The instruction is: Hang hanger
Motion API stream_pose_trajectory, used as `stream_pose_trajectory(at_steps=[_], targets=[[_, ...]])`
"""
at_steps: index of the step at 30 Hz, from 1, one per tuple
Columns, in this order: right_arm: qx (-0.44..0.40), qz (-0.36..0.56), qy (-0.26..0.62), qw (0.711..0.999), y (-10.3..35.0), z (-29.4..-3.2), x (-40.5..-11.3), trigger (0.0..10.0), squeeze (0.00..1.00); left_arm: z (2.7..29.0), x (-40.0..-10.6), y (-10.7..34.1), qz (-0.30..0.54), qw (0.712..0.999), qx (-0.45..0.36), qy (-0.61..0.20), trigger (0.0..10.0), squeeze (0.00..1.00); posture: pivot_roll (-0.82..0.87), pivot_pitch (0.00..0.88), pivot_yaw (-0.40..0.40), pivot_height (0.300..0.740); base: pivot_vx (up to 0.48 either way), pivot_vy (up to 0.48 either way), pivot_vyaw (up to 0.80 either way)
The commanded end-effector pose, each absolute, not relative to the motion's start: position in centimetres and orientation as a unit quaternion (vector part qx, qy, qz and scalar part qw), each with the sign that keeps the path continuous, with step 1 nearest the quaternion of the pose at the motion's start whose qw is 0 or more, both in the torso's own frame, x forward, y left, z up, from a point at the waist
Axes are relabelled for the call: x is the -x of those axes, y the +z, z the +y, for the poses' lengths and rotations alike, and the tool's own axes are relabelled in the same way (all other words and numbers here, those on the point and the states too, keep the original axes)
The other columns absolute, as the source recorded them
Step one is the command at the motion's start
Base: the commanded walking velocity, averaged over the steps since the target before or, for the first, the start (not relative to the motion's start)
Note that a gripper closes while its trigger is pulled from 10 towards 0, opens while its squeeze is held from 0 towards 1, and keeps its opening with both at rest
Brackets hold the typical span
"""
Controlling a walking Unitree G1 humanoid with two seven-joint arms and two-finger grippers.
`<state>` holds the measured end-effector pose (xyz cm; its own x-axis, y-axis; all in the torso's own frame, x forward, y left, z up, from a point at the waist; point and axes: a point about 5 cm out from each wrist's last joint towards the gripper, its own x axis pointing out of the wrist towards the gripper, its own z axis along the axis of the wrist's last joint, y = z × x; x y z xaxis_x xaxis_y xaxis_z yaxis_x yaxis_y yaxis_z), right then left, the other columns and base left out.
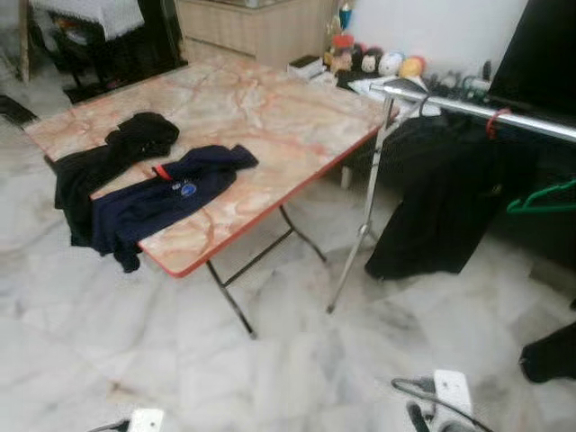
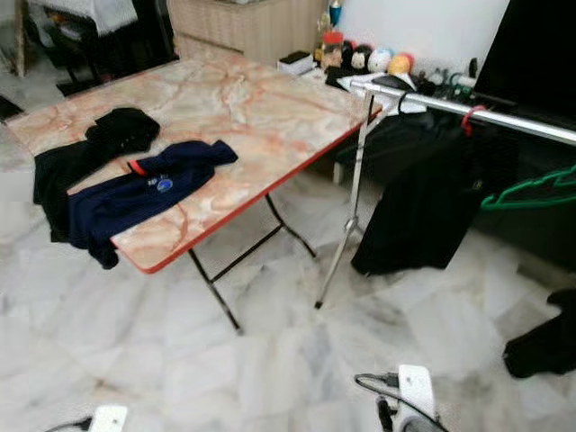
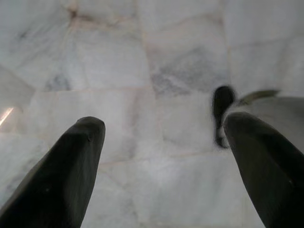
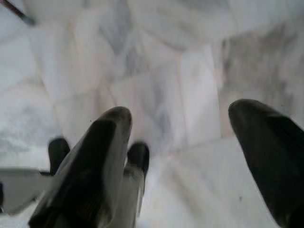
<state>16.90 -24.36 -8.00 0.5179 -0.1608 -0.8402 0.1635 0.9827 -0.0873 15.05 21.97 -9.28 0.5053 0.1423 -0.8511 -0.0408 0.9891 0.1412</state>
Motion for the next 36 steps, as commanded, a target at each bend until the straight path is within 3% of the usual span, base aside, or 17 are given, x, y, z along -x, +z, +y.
stream_pose_trajectory(at_steps=[1,17,36], targets=[[0.0,0.478,-0.089,0.874,-7.86,-24.07,-17.4,10.0,0.0,22.58,-14.98,-9.18,0.497,0.864,-0.064,0.054,10.0,0.0,0.05,0.0,-0.003,0.74,0.0,0.27,0.41],[0.0,0.479,-0.089,0.874,-7.88,-23.99,-17.4,10.0,0.0,22.65,-15.0,-9.15,0.496,0.864,-0.067,0.053,10.0,0.0,0.05,0.0,-0.002,0.74,0.0,0.267,0.53],[0.006,0.482,-0.084,0.872,-7.81,-24.14,-17.48,10.0,0.0,22.55,-15.13,-9.12,0.492,0.866,-0.067,0.056,10.0,0.0,0.06,0.0,-0.017,0.74,0.0,0.0,0.8]])
